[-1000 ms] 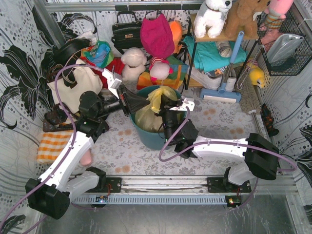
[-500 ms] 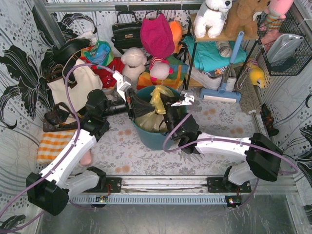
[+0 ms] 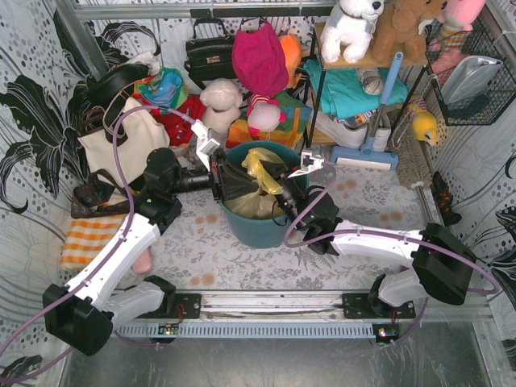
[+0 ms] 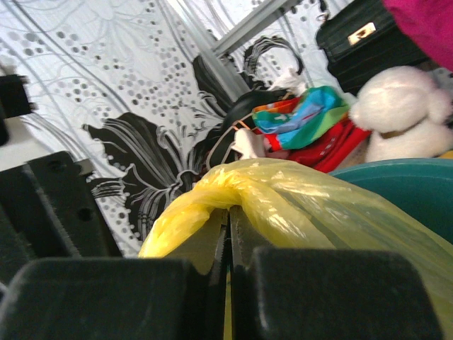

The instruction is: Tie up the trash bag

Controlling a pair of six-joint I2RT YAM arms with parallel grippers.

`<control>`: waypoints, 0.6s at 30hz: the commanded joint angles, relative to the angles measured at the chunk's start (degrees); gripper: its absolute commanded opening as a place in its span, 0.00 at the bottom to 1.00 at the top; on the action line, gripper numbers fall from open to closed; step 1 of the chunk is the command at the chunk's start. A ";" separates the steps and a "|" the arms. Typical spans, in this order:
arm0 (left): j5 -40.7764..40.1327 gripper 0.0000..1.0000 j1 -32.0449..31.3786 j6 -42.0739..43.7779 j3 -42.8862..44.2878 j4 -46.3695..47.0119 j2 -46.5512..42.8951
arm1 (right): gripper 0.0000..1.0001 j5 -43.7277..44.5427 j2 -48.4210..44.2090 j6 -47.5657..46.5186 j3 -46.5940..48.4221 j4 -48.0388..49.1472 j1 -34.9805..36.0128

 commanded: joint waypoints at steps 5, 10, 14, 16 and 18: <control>-14.52 0.55 -0.28 10.93 1.63 -14.29 -7.14 | 0.00 -0.65 -5.01 -1.13 0.13 4.16 0.67; -27.39 0.60 -0.28 11.54 0.77 -14.80 -12.10 | 0.00 -0.16 -5.54 -2.92 0.46 3.30 0.66; -30.19 0.62 -0.27 11.89 1.05 -14.80 -13.07 | 0.00 -0.46 -5.37 -3.66 0.83 2.97 0.74; -32.46 0.63 -0.31 12.21 1.45 -15.36 -13.19 | 0.00 -0.53 -5.13 -3.79 0.99 2.75 0.66; -34.23 0.65 -0.28 12.43 1.80 -15.29 -12.87 | 0.00 -0.81 -4.82 -3.98 1.08 2.89 0.66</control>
